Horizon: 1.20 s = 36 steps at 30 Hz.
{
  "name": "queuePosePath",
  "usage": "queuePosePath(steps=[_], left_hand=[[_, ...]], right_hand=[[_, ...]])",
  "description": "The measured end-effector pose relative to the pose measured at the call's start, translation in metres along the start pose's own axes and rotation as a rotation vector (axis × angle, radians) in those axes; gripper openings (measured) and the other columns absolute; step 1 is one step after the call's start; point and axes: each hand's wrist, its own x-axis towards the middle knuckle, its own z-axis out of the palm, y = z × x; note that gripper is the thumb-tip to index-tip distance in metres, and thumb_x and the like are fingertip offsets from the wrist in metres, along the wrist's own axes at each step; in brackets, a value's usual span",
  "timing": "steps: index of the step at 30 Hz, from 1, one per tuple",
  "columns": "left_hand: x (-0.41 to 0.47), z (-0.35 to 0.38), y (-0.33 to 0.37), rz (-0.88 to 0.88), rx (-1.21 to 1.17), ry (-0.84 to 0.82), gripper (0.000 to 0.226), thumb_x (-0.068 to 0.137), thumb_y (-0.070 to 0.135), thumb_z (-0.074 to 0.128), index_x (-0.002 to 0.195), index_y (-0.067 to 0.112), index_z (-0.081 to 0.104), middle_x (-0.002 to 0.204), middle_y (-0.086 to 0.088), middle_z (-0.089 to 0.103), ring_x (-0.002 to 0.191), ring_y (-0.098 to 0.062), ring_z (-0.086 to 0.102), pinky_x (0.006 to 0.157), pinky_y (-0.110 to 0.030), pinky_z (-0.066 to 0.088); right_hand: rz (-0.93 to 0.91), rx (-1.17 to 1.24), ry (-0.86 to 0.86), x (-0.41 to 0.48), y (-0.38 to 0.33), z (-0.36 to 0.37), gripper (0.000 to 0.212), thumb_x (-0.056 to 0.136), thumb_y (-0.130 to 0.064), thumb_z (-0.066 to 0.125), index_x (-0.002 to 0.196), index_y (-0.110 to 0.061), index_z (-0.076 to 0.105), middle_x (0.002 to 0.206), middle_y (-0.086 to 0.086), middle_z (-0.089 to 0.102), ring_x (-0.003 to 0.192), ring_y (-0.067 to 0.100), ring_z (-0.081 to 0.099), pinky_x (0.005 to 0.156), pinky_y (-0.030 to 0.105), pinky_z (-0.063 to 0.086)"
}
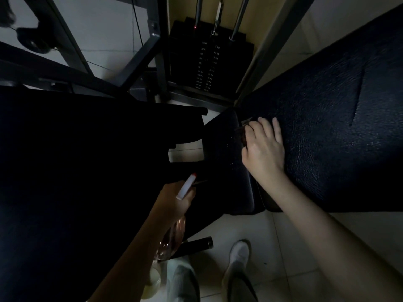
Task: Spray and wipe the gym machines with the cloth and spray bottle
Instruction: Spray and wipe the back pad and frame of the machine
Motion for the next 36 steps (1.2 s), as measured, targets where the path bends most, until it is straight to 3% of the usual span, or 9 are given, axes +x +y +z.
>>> queuePosePath(steps=[4, 8, 10, 14, 17, 20, 26, 30, 36], left_hand=[[0.006, -0.010, 0.001, 0.043, -0.084, 0.090, 0.032, 0.092, 0.015, 0.059, 0.124, 0.009, 0.057, 0.083, -0.019, 0.065, 0.060, -0.024, 0.061, 0.058, -0.028, 0.056], [0.007, -0.018, 0.009, 0.082, -0.188, 0.136, 0.020, 0.090, 0.022, 0.060, 0.088, 0.040, 0.052, 0.072, -0.012, 0.061, 0.055, -0.027, 0.059, 0.052, -0.055, 0.051], [0.008, -0.021, 0.012, 0.150, -0.225, 0.161, 0.022, 0.089, 0.023, 0.058, 0.087, 0.045, 0.055, 0.076, 0.005, 0.057, 0.065, -0.019, 0.062, 0.063, -0.047, 0.054], [0.019, -0.026, 0.012, 0.273, -0.166, 0.302, 0.029, 0.090, 0.016, 0.061, 0.089, 0.043, 0.049, 0.083, 0.022, 0.045, 0.076, 0.022, 0.054, 0.064, -0.002, 0.045], [0.028, -0.026, 0.012, 0.329, -0.105, 0.336, 0.014, 0.090, 0.017, 0.063, 0.095, 0.022, 0.051, 0.082, -0.001, 0.058, 0.084, -0.002, 0.059, 0.066, -0.012, 0.051], [0.029, -0.026, 0.012, 0.452, 0.042, 0.408, 0.035, 0.083, -0.004, 0.068, 0.104, 0.014, 0.048, 0.079, -0.023, 0.062, 0.089, -0.022, 0.052, 0.070, -0.005, 0.046], [0.025, -0.021, -0.002, 0.421, 0.055, 0.361, 0.033, 0.083, 0.019, 0.062, 0.113, 0.018, 0.047, 0.089, -0.005, 0.063, 0.081, -0.014, 0.060, 0.073, -0.026, 0.050], [0.026, -0.019, -0.001, 0.392, 0.056, 0.357, 0.032, 0.081, 0.018, 0.063, 0.108, 0.021, 0.045, 0.087, -0.005, 0.063, 0.077, -0.017, 0.061, 0.064, -0.024, 0.052], [0.034, -0.017, -0.005, 0.449, 0.146, 0.354, 0.032, 0.089, 0.032, 0.046, 0.114, 0.013, 0.047, 0.085, -0.013, 0.066, 0.080, -0.015, 0.061, 0.078, -0.020, 0.045]], right_hand=[[-0.011, 0.011, -0.014, 0.002, -0.003, 0.003, 0.043, 0.070, -0.006, 0.070, 0.112, 0.000, 0.063, 0.113, 0.012, 0.063, 0.119, 0.031, 0.051, 0.114, 0.044, 0.017], [-0.046, 0.031, 0.000, 0.011, -0.008, 0.008, 0.041, 0.072, 0.000, 0.066, 0.113, -0.002, 0.063, 0.112, 0.013, 0.062, 0.119, 0.033, 0.052, 0.113, 0.047, 0.022], [-0.015, 0.048, 0.009, 0.025, -0.013, 0.012, 0.043, 0.071, 0.002, 0.063, 0.113, -0.004, 0.062, 0.114, 0.015, 0.062, 0.119, 0.034, 0.051, 0.112, 0.048, 0.023], [0.031, 0.093, -0.075, 0.059, -0.033, 0.031, 0.040, 0.068, 0.000, 0.071, 0.107, -0.001, 0.065, 0.119, 0.017, 0.059, 0.122, 0.035, 0.048, 0.112, 0.047, 0.022], [-0.197, 0.019, -0.258, 0.051, -0.055, 0.047, 0.032, 0.061, -0.004, 0.074, 0.093, 0.001, 0.071, 0.116, 0.018, 0.061, 0.119, 0.035, 0.052, 0.109, 0.042, 0.031], [-0.388, -0.060, -0.311, 0.006, -0.061, 0.054, 0.020, 0.048, -0.005, 0.073, 0.068, -0.005, 0.074, 0.085, 0.012, 0.069, 0.092, 0.028, 0.066, 0.096, 0.037, 0.045], [-0.315, -0.134, -0.354, -0.016, -0.048, 0.034, 0.059, 0.066, -0.037, 0.073, 0.114, -0.003, 0.067, 0.127, 0.015, 0.059, 0.126, 0.031, 0.049, 0.113, 0.050, 0.014], [-0.319, -0.278, -0.415, 0.004, -0.044, 0.028, 0.065, 0.092, -0.034, 0.048, 0.147, -0.009, 0.026, 0.158, 0.014, 0.004, 0.146, 0.030, 0.000, 0.109, 0.055, -0.016], [-0.259, -0.250, -0.379, 0.057, -0.063, 0.051, 0.070, 0.092, -0.023, 0.049, 0.149, -0.006, 0.013, 0.157, 0.017, -0.012, 0.145, 0.031, -0.003, 0.116, 0.047, -0.003]])
